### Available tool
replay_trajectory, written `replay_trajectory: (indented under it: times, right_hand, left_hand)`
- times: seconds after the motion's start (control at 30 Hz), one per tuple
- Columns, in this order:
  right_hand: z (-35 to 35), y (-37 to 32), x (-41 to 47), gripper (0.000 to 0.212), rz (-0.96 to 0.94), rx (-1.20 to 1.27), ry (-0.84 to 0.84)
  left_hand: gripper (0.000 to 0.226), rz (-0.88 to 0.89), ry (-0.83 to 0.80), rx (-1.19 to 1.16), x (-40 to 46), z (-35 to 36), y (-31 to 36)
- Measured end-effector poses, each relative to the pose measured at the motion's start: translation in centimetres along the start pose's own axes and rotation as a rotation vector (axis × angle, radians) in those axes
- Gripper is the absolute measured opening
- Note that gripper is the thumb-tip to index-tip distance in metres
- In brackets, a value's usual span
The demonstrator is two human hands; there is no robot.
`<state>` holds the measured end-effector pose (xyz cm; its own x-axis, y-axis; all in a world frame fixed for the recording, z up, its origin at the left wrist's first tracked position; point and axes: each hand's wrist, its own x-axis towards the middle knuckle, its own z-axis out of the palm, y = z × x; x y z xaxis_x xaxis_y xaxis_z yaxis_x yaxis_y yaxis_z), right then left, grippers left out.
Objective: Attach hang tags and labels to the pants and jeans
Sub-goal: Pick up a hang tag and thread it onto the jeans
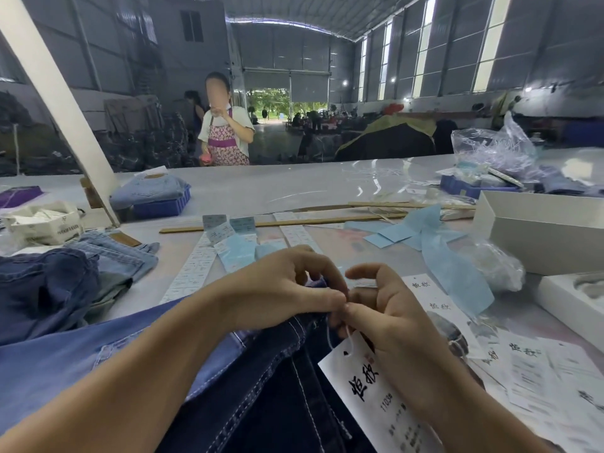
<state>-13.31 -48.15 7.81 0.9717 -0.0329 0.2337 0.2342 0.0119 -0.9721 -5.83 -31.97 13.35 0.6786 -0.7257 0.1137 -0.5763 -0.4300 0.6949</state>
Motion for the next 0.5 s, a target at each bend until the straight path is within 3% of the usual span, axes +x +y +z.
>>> replay_trajectory:
  times: [0.2, 0.5]
  right_hand:
    - [-0.3, 0.2, -0.3, 0.048, -0.019, 0.092, 0.043]
    - [-0.2, 1.1, -0.6, 0.046, -0.125, 0.092, 0.022]
  left_hand:
    - [0.01, 0.007, -0.224, 0.019, 1.4, -1.4, 0.6]
    - [0.018, 0.053, -0.216, -0.351, 0.7, 0.2, -2.4]
